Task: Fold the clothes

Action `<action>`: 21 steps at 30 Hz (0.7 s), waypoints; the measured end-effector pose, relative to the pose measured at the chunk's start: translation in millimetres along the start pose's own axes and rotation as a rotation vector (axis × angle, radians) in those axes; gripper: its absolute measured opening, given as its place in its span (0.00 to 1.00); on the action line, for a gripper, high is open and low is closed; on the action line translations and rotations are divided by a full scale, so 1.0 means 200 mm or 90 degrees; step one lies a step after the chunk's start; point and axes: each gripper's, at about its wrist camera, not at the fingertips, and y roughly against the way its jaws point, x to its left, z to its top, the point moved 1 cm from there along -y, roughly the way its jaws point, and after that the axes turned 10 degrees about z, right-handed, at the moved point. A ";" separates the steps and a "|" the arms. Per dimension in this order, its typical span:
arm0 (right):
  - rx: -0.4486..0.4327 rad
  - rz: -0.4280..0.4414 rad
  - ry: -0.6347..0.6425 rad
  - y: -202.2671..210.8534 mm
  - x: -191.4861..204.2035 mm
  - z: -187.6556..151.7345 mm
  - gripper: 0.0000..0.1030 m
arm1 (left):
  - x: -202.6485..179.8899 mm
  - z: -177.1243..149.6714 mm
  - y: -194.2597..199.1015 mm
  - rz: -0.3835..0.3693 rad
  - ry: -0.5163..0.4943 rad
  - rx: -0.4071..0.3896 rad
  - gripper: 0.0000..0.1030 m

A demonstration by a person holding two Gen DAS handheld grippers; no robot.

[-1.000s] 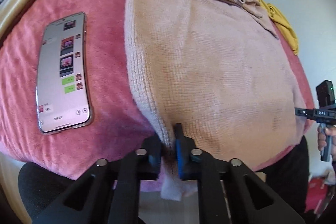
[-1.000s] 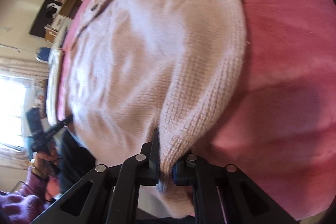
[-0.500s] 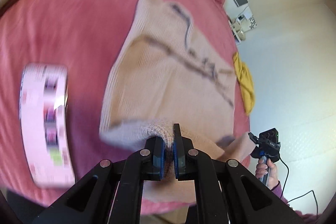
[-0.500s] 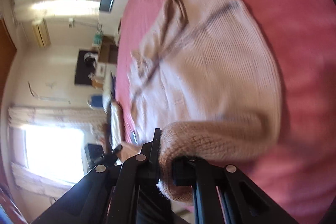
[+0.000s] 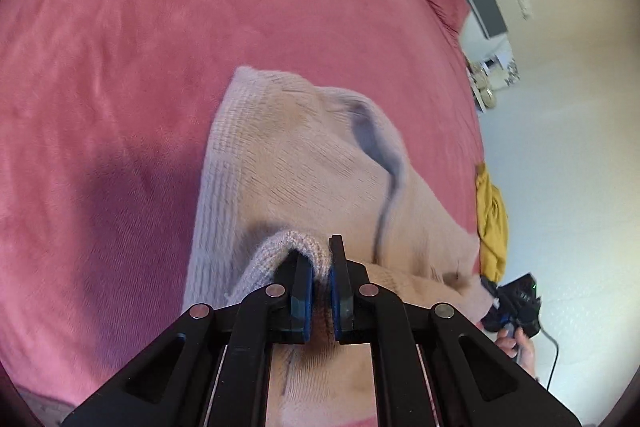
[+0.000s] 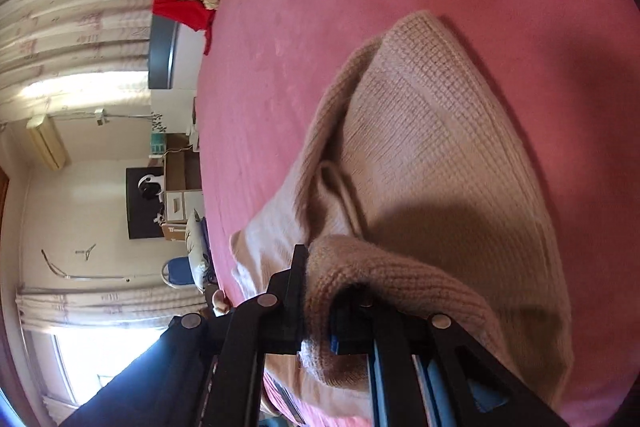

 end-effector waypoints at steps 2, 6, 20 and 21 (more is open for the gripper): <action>0.005 0.001 -0.040 -0.02 -0.06 0.02 0.16 | 0.01 0.01 -0.04 -0.011 0.009 0.008 0.10; 0.022 0.006 -0.071 0.02 -0.10 0.05 0.19 | -0.01 0.04 -0.01 -0.056 0.010 0.012 0.28; -0.073 0.021 0.044 0.19 0.08 0.08 0.24 | 0.10 0.15 0.16 -0.079 0.118 -0.120 0.71; -0.053 0.000 0.085 0.18 0.13 0.02 0.24 | 0.11 0.14 0.18 -0.071 0.108 -0.128 0.71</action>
